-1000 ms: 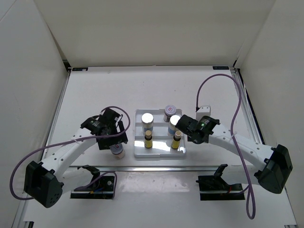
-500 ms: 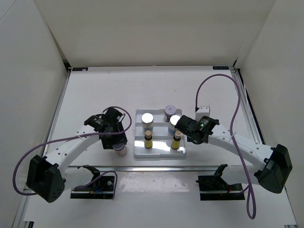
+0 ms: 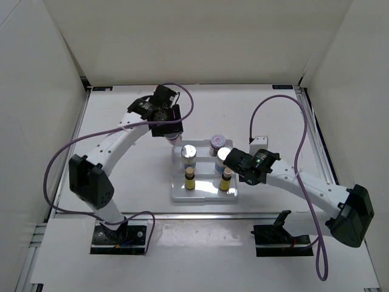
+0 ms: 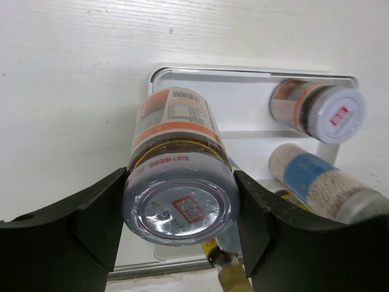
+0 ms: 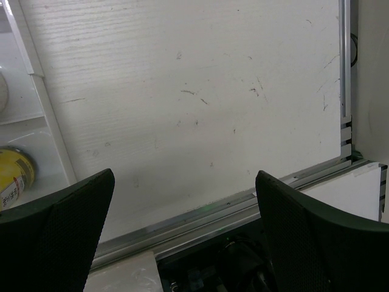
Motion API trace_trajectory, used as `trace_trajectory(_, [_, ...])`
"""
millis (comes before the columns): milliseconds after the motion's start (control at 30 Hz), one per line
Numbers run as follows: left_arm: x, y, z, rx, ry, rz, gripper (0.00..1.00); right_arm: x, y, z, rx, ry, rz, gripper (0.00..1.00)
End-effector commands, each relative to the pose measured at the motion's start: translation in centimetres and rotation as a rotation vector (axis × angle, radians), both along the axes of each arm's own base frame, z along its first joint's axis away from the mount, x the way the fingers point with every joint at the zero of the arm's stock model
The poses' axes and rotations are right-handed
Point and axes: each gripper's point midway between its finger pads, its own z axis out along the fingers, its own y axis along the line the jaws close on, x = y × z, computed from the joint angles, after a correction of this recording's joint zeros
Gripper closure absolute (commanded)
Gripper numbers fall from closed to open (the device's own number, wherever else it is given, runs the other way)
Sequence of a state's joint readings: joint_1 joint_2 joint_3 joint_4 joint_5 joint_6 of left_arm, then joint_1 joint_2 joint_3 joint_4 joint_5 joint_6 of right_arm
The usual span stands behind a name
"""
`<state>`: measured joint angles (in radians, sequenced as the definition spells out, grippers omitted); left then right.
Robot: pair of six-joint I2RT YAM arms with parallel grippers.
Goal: Organize the condiment bottles
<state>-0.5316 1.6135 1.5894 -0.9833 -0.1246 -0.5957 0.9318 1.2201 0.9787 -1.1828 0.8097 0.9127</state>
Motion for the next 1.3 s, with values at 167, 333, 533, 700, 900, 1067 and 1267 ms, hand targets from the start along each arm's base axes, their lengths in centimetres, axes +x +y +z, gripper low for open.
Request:
trace_trajectory(167, [2.3,-4.1,-2.6,0.065,0.028,-0.147,0.89,0.3,0.2,0.4,-0.003,-0.029,-0.002,0.00])
trace_trajectory(333, [2.2,-6.1,-4.1,0.082,0.053,-0.187,0.89,0.3,0.2,0.4,-0.003,-0.029,-0.002,0.00])
trace_trajectory(533, [2.1,-7.4,-6.7,0.100,0.100,-0.214,0.89,0.3,0.2,0.2,-0.011,-0.023,-0.002,0.00])
trace_trajectory(700, [2.2,-7.4,-8.1,0.121,0.126,-0.222,0.77,0.3,0.2,0.2,-0.011,-0.023,-0.002,0.00])
trace_trajectory(900, [2.0,-7.2,-8.4,0.135,0.130,-0.239,0.32,0.3,0.2,0.2,-0.011,-0.023,-0.002,0.00])
trace_trajectory(1067, [2.4,-7.4,-7.0,0.105,0.104,-0.248,0.06,0.3,0.2,0.1,-0.018,-0.018,-0.002,0.00])
trace_trajectory(1267, [4.0,-2.7,0.4,0.073,-0.060,-0.149,0.00,0.3,0.2,0.1,-0.018,-0.018,-0.002,0.00])
